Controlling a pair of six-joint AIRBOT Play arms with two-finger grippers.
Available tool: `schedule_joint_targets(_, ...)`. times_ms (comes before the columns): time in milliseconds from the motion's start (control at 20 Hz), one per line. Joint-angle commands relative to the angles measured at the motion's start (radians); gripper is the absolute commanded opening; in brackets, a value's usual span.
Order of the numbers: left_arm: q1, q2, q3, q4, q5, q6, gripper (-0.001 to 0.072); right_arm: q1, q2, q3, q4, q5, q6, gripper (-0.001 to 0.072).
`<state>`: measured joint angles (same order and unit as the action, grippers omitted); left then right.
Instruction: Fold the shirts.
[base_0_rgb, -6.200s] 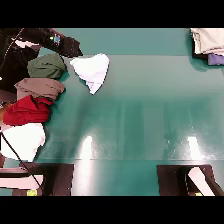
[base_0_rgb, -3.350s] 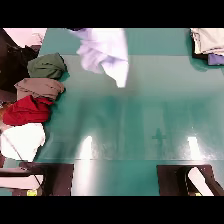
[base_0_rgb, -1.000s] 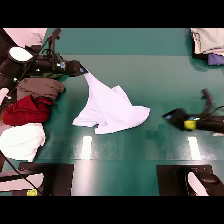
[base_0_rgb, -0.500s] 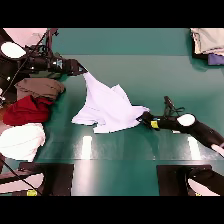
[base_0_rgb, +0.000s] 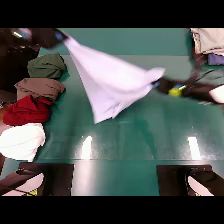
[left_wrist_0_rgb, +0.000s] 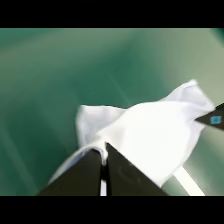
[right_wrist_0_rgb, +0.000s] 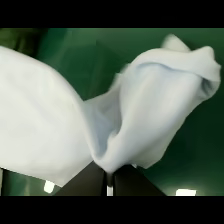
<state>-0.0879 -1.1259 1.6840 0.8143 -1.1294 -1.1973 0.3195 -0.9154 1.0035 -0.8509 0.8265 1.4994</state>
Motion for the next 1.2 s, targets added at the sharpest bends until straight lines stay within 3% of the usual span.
schedule_joint_targets(0, -0.001, 0.146, 0.161, 0.003, -0.026, -0.012, 0.0024, -0.154, 0.153, 0.287, -0.148, 0.286, 0.019, 0.0015)
schedule_joint_targets(200, -0.001, 0.266, 0.265, -0.131, -0.06, -0.011, 0.0025, -0.221, 0.207, 0.512, -0.143, 0.479, 0.027, 0.0015)
schedule_joint_targets(300, -0.001, 0.292, 0.308, -0.171, -0.061, -0.011, 0.0025, -0.204, 0.193, 0.586, -0.143, 0.554, 0.084, 0.0015)
schedule_joint_targets(500, -0.001, 0.283, 0.312, -0.126, -0.085, -0.084, 0.0024, -0.092, 0.062, 0.674, -0.143, 0.681, 0.196, 0.0015)
schedule_joint_targets(700, -0.001, 0.236, 0.108, 0.071, -0.142, -0.161, 0.0025, 0.059, -0.146, 0.608, -0.147, 0.682, 0.2, 0.0016)
schedule_joint_targets(850, -0.001, 0.17, -0.171, 0.14, -0.157, -0.16, 0.0025, 0.089, -0.317, 0.483, -0.148, 0.625, 0.097, 0.0016)
schedule_joint_targets(1150, -0.001, 0.074, -0.687, 0.304, 0.159, -0.138, 0.0026, -0.021, -0.567, 0.337, -0.142, 0.402, -0.034, 0.0017)
